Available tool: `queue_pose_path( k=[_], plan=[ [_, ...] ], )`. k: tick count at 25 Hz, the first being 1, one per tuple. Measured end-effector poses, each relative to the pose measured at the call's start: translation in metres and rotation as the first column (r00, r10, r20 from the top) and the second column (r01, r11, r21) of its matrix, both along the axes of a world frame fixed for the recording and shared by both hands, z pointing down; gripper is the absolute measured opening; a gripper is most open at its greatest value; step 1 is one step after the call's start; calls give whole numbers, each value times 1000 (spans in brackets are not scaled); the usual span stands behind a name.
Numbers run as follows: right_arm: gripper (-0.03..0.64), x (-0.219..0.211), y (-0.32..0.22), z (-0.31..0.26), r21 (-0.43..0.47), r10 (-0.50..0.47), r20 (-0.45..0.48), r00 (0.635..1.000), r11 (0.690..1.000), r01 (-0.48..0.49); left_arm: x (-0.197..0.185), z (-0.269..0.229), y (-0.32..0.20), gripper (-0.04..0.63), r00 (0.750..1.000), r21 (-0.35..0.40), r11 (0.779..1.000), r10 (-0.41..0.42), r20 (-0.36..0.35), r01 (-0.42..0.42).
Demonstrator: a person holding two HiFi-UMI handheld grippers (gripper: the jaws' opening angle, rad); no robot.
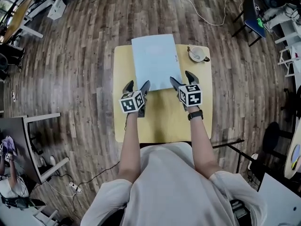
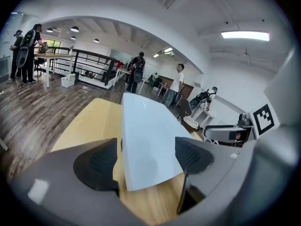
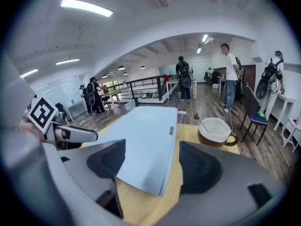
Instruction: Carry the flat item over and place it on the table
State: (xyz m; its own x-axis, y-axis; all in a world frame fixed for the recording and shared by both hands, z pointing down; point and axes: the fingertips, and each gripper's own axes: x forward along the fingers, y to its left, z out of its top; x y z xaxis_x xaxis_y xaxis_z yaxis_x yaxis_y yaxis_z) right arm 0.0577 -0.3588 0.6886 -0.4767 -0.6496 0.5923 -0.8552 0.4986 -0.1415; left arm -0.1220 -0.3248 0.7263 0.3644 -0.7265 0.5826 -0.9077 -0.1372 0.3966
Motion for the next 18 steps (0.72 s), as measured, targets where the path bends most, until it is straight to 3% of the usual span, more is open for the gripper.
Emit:
queue_pose_path(
  k=[5,10,15,18],
  plan=[
    [328,6,0,-65,135,79,100,992,987,-92,6,-63,-2,367,998,142,989,35,60,-43],
    [317,-5,6,-125,287,75,87,993,953,-97,24,-125,-8,356,989,260,958,93,116,-121],
    [290,-16,18,-179,380,52,138,989,919,-102,35,-196,-7,328,987,424,899,50,156,-113],
    [236,-13,22,-211,438,65,161,985,889,-130,36,-236,-2,318,987,504,858,16,160,-96]
  ],
)
